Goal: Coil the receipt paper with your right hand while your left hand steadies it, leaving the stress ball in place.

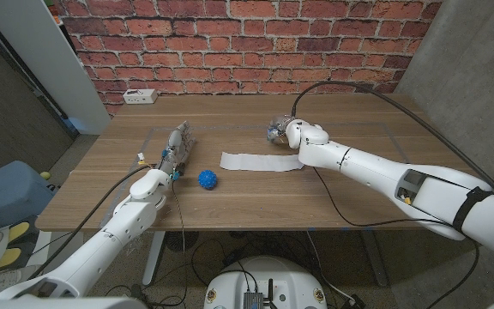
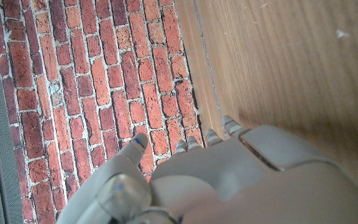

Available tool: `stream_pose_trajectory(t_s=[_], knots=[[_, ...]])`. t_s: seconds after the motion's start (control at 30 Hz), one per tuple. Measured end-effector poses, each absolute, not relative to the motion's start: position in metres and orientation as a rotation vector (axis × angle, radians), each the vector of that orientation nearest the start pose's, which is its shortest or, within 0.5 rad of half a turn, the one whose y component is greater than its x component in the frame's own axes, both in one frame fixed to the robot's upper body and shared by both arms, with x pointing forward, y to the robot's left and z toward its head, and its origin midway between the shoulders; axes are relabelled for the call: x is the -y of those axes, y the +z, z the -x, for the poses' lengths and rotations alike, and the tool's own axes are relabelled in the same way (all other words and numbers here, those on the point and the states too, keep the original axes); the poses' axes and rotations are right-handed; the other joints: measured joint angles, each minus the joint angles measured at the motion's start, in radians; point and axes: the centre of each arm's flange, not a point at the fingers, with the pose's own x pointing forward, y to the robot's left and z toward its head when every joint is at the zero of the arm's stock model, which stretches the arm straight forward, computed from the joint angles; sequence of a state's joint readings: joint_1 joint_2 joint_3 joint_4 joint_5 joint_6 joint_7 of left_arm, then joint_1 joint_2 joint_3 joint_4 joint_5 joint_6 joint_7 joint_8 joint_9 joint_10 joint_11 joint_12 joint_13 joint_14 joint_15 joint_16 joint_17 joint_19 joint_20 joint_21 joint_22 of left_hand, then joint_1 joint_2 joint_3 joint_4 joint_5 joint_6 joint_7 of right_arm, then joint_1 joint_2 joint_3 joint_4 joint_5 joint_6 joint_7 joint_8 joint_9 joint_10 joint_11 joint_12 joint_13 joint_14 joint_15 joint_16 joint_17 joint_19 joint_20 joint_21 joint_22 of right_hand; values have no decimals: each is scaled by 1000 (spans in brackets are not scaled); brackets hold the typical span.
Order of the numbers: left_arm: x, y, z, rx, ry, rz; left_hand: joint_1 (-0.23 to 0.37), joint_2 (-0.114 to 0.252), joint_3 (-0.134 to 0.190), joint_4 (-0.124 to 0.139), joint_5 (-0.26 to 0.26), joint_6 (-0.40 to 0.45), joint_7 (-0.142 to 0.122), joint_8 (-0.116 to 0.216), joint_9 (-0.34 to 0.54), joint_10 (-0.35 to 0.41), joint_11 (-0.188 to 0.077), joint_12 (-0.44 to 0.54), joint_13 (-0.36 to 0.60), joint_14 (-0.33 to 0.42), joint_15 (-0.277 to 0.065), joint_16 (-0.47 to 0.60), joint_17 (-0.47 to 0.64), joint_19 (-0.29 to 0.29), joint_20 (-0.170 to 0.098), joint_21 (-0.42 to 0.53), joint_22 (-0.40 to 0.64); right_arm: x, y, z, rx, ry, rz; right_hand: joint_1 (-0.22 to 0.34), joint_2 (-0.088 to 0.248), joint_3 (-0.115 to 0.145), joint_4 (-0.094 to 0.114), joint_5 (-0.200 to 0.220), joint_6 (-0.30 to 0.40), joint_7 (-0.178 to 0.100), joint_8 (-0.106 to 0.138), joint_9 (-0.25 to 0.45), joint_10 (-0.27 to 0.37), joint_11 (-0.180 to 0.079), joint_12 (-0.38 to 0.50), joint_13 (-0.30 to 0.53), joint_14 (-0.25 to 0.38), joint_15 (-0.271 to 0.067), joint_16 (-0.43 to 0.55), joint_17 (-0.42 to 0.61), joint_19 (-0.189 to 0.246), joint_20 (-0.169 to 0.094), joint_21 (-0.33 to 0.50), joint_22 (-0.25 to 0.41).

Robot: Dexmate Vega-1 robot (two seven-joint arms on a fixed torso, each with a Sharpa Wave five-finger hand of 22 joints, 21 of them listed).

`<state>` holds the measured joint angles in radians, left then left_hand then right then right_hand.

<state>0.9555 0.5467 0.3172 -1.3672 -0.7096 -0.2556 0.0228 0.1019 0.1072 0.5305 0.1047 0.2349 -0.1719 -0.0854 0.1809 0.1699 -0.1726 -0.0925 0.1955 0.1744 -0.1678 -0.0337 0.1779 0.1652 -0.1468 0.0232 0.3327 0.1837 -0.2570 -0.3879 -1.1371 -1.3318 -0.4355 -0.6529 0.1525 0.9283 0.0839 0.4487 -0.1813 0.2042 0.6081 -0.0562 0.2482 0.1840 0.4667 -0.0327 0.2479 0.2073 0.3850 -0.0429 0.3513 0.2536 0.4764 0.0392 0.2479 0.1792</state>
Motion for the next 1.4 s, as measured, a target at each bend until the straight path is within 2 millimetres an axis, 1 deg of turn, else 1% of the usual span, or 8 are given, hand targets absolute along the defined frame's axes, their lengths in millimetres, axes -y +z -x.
stream_pose_trajectory(t_s=[0.1,0.23,0.33,0.47,0.67,0.9,1.07,1.4], knots=[[-318,-68,-638,519,-138,109,0,0,0,0,0,0,0,0,0,0,0,0,0,0,0,0,0,0,0,0,0,81,33,-694,233,37,1489,38,-4,-13,4,0,71,11,20,5,19,-6,2,0,22,-1,15,8,11,1,1,4],[-318,-68,-638,519,-138,108,0,0,0,0,0,0,0,0,0,0,0,0,0,0,0,0,0,0,0,-4,0,82,32,-695,241,16,1490,81,-4,-38,15,0,217,32,68,8,77,-19,11,4,66,-2,49,24,39,-4,8,5],[-318,-67,-638,520,-138,107,0,0,0,0,0,0,0,0,0,0,0,0,0,0,0,0,0,0,0,-4,0,84,30,-696,252,1,1486,95,10,-51,19,0,232,22,98,8,115,-24,17,5,90,-3,68,35,49,-7,12,5],[-318,-66,-637,520,-140,105,0,0,0,0,0,0,0,0,0,0,0,0,0,0,0,0,0,0,0,-4,0,87,25,-696,274,-12,1473,119,18,-59,25,0,232,22,99,8,150,-21,23,5,116,-5,74,42,62,-9,15,5],[-318,-67,-637,515,-143,103,0,0,0,0,0,0,0,0,0,0,0,0,0,0,0,0,0,0,0,-4,0,91,23,-692,300,-27,1454,123,23,-59,27,0,232,22,99,8,153,-24,26,4,119,-2,75,39,67,-14,23,5],[-315,-65,-638,513,-156,98,0,0,-4,-4,0,0,0,0,0,-4,4,0,0,0,0,0,0,4,4,-8,0,89,22,-681,346,-32,1437,118,29,-59,29,-1,232,22,99,8,159,-30,26,4,126,-5,74,39,67,-14,23,5],[-313,-65,-640,510,-165,95,0,0,-4,-4,0,0,0,0,0,-4,4,0,0,0,0,0,0,4,4,-8,0,89,22,-671,368,-38,1430,115,31,-62,32,-2,232,22,99,8,169,-19,26,4,126,-5,74,39,67,-14,23,5],[-311,-64,-642,504,-187,87,5,5,-4,-4,0,0,0,0,0,-4,4,0,0,0,0,0,0,4,4,-11,0,86,17,-652,376,-40,1422,113,34,-62,31,-3,232,22,99,8,182,-21,26,4,126,-5,74,29,72,-9,23,5]])
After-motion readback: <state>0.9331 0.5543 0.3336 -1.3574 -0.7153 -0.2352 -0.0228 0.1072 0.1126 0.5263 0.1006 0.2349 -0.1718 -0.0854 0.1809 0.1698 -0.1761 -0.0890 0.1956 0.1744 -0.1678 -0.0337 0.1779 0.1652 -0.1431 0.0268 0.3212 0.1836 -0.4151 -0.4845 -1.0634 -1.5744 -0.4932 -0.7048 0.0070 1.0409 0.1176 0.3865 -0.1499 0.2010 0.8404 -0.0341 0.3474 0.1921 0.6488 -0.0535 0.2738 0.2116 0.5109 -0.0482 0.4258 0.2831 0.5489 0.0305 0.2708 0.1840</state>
